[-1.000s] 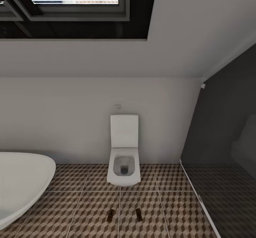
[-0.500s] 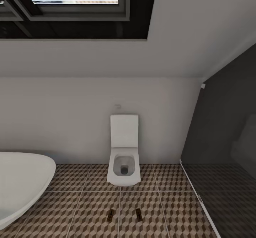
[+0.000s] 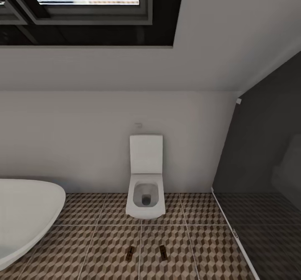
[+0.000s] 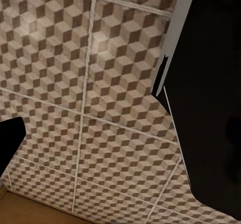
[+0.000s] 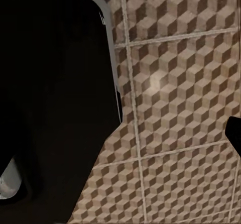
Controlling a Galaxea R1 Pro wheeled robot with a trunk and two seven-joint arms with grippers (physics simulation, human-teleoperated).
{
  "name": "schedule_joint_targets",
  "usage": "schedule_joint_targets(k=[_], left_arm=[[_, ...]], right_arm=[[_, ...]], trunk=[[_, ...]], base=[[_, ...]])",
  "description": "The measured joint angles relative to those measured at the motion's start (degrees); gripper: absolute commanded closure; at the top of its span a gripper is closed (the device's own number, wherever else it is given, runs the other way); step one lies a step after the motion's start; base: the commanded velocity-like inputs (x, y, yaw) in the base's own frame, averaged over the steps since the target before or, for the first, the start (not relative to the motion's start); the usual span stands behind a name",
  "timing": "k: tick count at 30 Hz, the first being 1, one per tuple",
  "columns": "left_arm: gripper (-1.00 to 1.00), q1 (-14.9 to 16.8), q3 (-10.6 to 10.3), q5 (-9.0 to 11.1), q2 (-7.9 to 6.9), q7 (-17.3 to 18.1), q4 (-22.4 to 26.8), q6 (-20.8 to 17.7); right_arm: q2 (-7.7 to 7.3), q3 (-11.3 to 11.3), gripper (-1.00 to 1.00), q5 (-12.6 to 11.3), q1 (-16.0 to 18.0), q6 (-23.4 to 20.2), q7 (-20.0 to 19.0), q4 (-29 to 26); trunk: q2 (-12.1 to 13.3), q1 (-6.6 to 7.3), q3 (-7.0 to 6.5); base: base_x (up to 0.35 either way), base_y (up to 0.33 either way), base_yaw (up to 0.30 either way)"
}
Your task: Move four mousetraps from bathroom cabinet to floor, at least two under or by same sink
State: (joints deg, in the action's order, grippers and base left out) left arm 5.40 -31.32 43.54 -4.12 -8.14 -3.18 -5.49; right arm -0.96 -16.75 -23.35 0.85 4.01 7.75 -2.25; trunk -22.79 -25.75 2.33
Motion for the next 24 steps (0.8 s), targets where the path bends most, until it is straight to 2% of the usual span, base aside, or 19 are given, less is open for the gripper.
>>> schedule_joint_targets(k=[1,2,9,24], left_arm=[[-1.00,0.00,0.00,0.00,0.00,0.00,0.00,0.00],[-1.00,0.00,0.02,0.00,-0.01,0.00,0.00,0.00],[-1.00,0.00,0.02,0.00,-0.02,0.00,0.01,0.00],[-1.00,0.00,-0.01,0.00,-0.02,0.00,0.01,0.00]], right_arm=[[0.00,0.01,-1.00,-0.01,0.00,0.86,0.00,0.00],[0.05,0.04,-1.00,-0.04,0.00,4.51,-0.03,-0.05],[0.08,0.06,-1.00,-0.13,0.00,11.61,-0.10,-0.21],[0.09,0.10,-1.00,-0.23,0.00,13.02,-0.12,-0.29]], trunk=[[0.00,0.00,0.00],[0.00,0.00,0.00],[0.00,0.00,0.00],[0.00,0.00,0.00]], base=[[0.000,0.000,0.000],[0.000,0.000,0.000],[0.000,0.000,0.000],[0.000,0.000,0.000]])
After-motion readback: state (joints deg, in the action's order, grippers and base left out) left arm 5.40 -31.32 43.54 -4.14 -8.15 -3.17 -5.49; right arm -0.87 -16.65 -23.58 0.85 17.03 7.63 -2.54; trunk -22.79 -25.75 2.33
